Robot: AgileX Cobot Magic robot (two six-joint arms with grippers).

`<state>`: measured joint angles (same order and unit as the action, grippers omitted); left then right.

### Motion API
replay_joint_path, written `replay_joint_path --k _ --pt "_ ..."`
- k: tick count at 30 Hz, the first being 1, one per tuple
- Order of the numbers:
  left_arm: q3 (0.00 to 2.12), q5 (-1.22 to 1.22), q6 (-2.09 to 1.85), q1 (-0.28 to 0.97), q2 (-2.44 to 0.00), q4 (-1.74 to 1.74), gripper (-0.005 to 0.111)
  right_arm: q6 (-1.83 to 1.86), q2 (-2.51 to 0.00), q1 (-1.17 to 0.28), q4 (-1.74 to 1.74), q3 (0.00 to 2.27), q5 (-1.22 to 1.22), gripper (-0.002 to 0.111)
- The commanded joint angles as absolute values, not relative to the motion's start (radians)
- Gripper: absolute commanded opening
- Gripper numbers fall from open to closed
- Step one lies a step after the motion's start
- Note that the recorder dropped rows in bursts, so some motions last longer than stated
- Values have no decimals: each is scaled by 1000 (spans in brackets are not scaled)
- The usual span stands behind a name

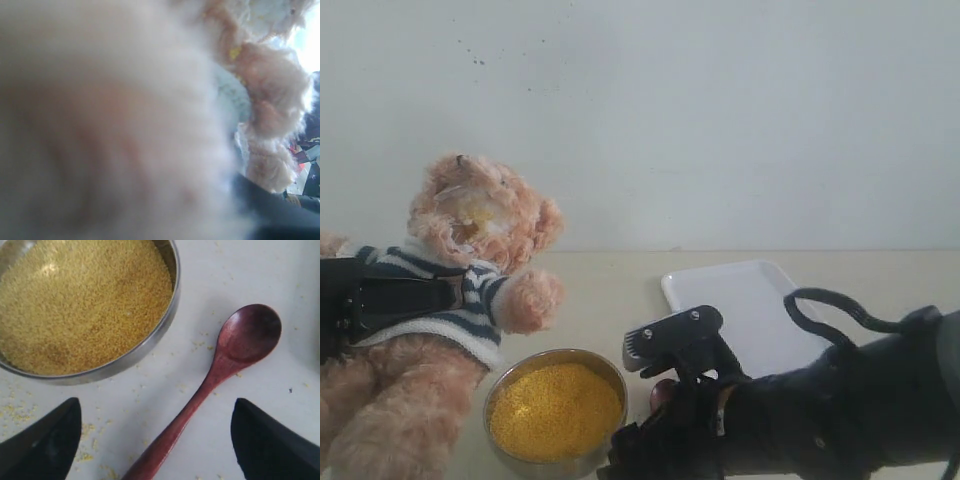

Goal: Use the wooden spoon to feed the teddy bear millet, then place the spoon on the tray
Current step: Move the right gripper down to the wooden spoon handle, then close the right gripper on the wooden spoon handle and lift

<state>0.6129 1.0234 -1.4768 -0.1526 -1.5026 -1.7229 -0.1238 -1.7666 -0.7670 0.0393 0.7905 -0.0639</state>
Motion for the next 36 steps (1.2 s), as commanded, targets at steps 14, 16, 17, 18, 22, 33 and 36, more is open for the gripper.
replay_joint_path --k 14,16,17,18,22,33,36 --pt "612 1035 -1482 -153 -1490 -1744 4 -125 -1917 -765 -9 909 77 76" --pt "612 1035 -1482 -153 -1490 -1744 4 -128 -1917 -765 -9 909 79 68" --pt "612 1035 -1482 -153 -1490 -1744 4 -131 -1917 -765 -9 909 87 62" --pt "612 1035 -1482 -153 -1490 -1744 4 -131 -1917 -765 -9 909 101 49" --pt "612 1035 -1482 -153 -1490 -1744 4 -186 -1917 -765 -7 909 141 12" --pt "612 1036 -1484 -162 -1490 -1744 4 -321 -1864 -716 -7 909 216 0" --pt "612 1044 -1485 -190 -1490 -1744 4 -287 -1785 -654 -18 909 292 0"
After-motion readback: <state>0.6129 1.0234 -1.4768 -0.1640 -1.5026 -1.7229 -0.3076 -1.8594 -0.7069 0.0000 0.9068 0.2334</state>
